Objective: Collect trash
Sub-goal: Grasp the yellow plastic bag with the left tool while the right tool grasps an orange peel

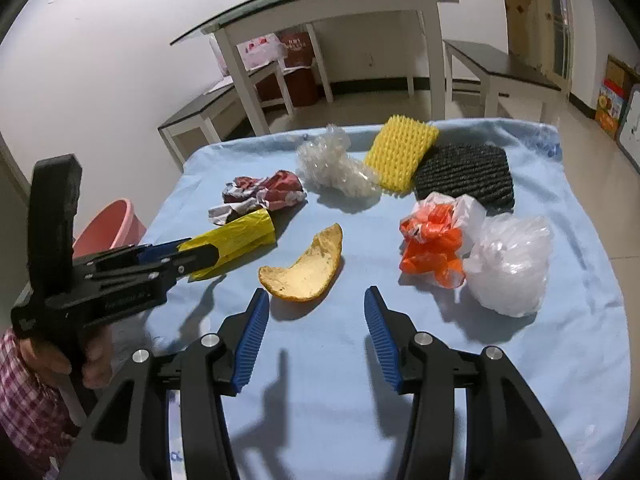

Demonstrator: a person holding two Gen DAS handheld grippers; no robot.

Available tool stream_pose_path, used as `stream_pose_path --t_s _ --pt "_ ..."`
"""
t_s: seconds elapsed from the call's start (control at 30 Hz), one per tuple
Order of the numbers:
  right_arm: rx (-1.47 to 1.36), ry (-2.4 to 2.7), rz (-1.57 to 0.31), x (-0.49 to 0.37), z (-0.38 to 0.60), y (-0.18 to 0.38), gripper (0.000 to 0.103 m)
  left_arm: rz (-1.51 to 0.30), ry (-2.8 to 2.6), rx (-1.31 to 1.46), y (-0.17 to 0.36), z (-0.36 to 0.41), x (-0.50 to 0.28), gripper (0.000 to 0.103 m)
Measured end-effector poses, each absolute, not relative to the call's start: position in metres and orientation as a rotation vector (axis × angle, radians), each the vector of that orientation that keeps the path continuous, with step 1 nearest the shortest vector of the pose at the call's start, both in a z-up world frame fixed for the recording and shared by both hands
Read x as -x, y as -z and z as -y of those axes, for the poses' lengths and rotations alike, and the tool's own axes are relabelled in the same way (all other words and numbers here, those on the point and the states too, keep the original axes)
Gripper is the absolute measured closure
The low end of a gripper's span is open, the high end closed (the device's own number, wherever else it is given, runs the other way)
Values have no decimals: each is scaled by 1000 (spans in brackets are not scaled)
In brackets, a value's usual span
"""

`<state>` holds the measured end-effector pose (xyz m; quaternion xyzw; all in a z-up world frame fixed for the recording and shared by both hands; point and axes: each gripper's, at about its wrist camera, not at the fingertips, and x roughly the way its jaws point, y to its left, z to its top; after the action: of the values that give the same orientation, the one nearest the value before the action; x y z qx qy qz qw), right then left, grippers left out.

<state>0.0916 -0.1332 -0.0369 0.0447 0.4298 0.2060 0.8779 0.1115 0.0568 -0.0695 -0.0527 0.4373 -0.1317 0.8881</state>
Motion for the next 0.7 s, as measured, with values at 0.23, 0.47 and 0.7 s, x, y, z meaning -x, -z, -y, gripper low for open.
stream_pose_path --t_s 0.23,0.47,0.7 --pt "-106 -454 -925 -99 121 42 54 -881 268 90 67 -52 -99 88" --pt "40 -470 -877 -95 91 39 54 -839 253 127 55 -59 -79 96" --pt "140 -479 -898 -105 73 48 73 -797 259 169 39 -63 -56 96"
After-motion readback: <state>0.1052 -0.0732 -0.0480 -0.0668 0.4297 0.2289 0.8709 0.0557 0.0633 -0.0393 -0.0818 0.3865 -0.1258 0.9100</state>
